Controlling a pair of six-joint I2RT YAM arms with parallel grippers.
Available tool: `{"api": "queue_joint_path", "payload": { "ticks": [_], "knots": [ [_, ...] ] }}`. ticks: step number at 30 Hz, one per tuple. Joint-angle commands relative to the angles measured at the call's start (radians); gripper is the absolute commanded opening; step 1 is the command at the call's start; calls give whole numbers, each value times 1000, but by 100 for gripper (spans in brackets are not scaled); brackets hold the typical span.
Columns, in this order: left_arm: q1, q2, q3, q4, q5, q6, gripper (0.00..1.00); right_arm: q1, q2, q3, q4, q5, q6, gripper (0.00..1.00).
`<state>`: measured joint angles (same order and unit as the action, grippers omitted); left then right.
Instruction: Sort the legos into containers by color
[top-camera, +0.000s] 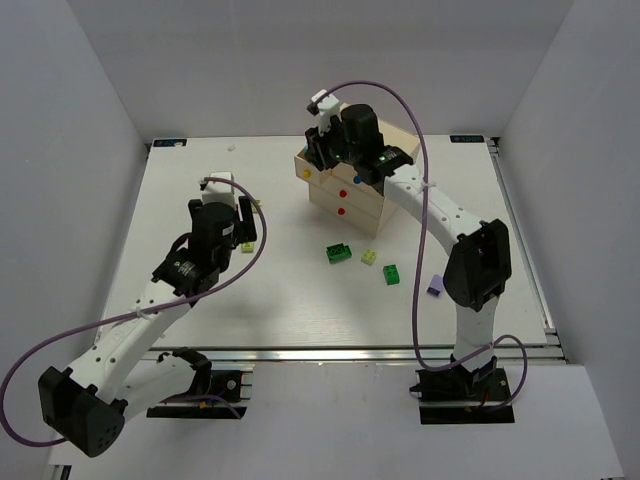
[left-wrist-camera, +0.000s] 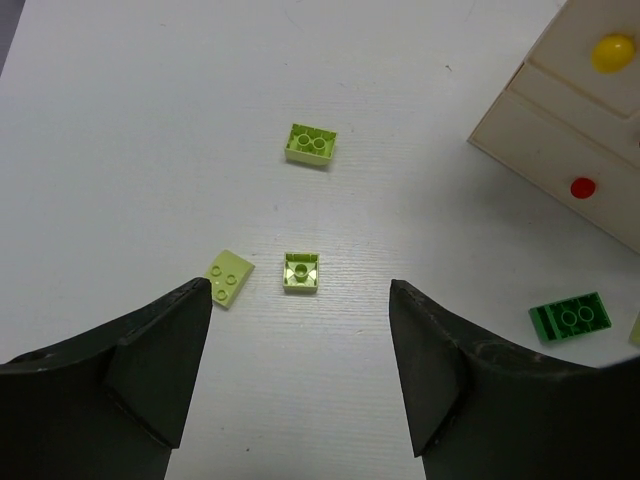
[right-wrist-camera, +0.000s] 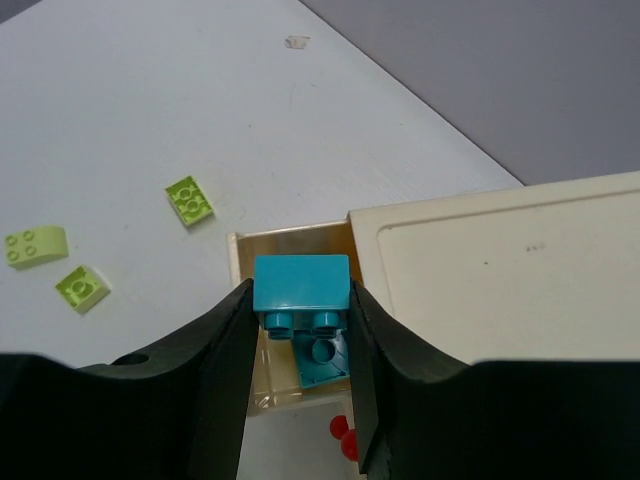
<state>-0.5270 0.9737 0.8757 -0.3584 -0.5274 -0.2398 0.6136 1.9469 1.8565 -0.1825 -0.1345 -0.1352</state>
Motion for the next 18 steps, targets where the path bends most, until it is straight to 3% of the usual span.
{"api": "queue_joint_path", "payload": {
  "ticks": [1, 5, 11, 18],
  "knots": [
    [-1, -23, -4, 7, -16, 5, 81, 8, 17, 63, 20, 122, 16, 0],
    [-1, -23, -6, 10, -13, 5, 82, 8, 20, 60, 15, 130, -3, 0],
    [-1, -15, -4, 10, 35, -1, 84, 9, 21, 69, -23, 99, -9, 45],
    [-1, 0, -7, 24, 90, -10, 85, 6, 7, 70, -43, 78, 11, 57]
  ]
}}
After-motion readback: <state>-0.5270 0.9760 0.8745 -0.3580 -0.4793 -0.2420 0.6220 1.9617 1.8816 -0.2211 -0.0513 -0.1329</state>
